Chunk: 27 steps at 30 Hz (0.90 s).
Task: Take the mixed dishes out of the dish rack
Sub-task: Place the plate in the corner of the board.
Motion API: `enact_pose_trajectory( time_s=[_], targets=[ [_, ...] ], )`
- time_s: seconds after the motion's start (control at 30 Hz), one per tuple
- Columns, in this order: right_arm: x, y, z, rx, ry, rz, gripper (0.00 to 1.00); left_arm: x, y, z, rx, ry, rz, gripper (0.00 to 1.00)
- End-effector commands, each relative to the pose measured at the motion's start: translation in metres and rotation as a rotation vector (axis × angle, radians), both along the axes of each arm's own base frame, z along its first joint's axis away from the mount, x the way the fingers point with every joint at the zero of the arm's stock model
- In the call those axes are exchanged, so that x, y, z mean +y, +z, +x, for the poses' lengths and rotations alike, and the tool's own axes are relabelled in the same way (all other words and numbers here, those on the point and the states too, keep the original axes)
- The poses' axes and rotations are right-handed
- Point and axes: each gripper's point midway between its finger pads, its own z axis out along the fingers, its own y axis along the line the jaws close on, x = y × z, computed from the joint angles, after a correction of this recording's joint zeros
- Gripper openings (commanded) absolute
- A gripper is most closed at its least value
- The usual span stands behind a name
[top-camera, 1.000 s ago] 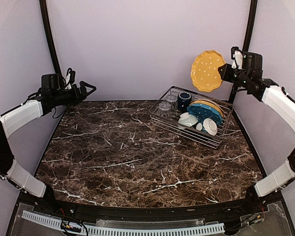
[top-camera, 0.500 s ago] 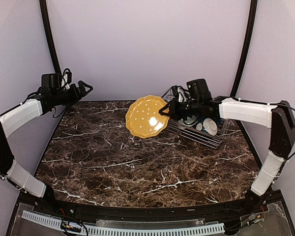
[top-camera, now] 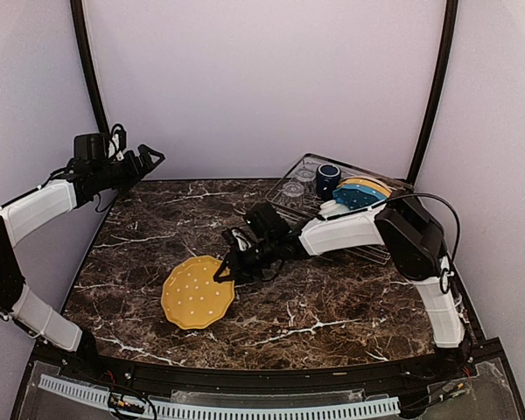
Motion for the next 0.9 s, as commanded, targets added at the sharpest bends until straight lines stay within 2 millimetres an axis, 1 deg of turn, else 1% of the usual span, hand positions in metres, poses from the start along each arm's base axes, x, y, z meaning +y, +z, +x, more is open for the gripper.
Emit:
enact_pose_trajectory(
  time_s=[0.0,0.1,0.17,0.23,0.33,0.43,0.53,0.6,0.63,0.77,0.83,0.87],
  targets=[
    [0.054,0.056,-0.010,-0.060,0.092,0.217,0.00,-0.011,0.009,-0.002,-0.025,-0.067,-0.062,0.99],
    [0.069,0.040,-0.023,-0.044,0.131,0.188,0.00,-0.014,0.007,-0.002,-0.012,-0.083,-0.075,0.99],
    [0.075,0.033,-0.030,-0.043,0.160,0.173,0.00,-0.016,0.007,-0.002,-0.005,-0.093,-0.079,0.99],
    [0.078,0.031,-0.036,-0.054,0.178,0.166,0.00,-0.016,0.006,-0.002,0.000,-0.095,-0.080,0.99],
    [0.077,0.025,-0.050,-0.047,0.223,0.138,0.00,-0.017,0.006,-0.002,0.000,-0.099,-0.082,0.99],
    [0.072,0.019,-0.063,-0.057,0.274,0.100,0.00,-0.017,0.006,-0.002,0.001,-0.101,-0.085,0.99],
    [0.061,0.009,-0.069,-0.066,0.286,0.058,0.04,-0.018,0.006,-0.002,0.003,-0.103,-0.089,0.99],
    [0.055,0.005,-0.066,-0.091,0.270,0.030,0.11,-0.018,0.006,-0.002,0.003,-0.104,-0.090,0.99],
    [0.054,0.006,-0.063,-0.116,0.265,0.020,0.15,-0.018,0.006,-0.002,0.004,-0.103,-0.090,0.99],
    [0.052,0.016,-0.053,-0.179,0.269,-0.017,0.41,-0.018,0.004,-0.001,0.009,-0.105,-0.089,0.99],
    [0.048,0.020,-0.049,-0.218,0.272,-0.042,0.53,-0.018,0.002,-0.001,0.014,-0.105,-0.088,0.99],
    [0.044,0.022,-0.047,-0.239,0.270,-0.062,0.61,-0.019,0.002,-0.001,0.014,-0.107,-0.088,0.99]
  ],
)
